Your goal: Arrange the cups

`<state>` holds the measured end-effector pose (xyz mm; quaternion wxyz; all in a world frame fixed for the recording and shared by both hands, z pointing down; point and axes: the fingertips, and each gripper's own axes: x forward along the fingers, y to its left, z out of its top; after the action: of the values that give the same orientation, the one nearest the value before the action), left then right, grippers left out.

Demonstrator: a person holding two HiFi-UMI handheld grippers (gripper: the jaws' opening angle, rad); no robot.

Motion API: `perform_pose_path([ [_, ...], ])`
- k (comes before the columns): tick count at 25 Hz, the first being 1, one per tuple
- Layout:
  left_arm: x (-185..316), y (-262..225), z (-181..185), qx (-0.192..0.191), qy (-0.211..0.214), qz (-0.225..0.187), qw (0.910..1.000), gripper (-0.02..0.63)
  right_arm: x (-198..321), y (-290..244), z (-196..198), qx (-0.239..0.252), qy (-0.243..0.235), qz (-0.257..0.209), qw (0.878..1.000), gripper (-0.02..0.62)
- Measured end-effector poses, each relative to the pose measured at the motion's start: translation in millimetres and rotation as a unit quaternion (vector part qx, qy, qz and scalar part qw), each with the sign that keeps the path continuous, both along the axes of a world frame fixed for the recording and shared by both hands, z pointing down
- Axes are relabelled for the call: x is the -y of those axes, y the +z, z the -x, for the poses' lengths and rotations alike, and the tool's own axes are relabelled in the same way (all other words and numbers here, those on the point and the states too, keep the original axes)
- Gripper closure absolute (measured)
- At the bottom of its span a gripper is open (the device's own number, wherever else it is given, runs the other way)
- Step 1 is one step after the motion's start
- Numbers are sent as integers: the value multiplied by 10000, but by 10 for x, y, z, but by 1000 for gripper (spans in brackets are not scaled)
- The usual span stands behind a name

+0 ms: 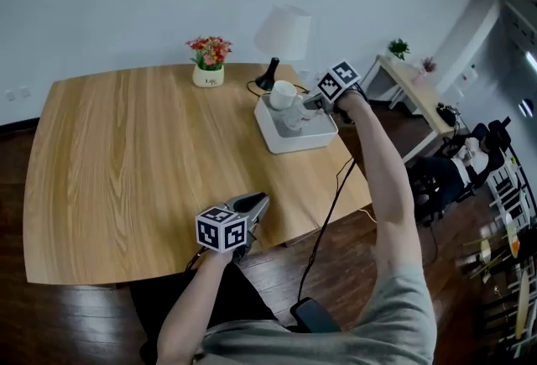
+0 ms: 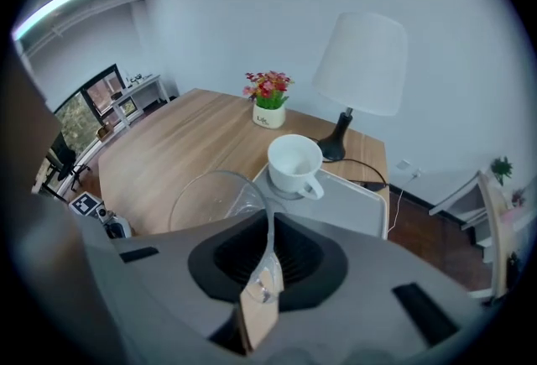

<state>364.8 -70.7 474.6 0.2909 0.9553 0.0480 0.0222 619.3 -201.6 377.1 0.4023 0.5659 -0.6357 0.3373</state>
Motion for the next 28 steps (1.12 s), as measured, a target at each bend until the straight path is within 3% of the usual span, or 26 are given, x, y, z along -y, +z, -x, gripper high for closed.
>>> perform_pose_path([
  [8,10,-21,9,-46,0,118,9999,575,105,347,-140,283,31,513,9983,555],
  [12,23,-17,4,-33,9,111,9999,576,172,401,-153,343,-54,513,9981,554],
  [23,14,-39,-10,-46,-8,196,9998,575,230,132,-277,-320,-234,-155,9991,538],
  [28,0,-60,-34,-9,11,146,9999,575,101,-372,-354,-745,-29,-962,9926,541],
])
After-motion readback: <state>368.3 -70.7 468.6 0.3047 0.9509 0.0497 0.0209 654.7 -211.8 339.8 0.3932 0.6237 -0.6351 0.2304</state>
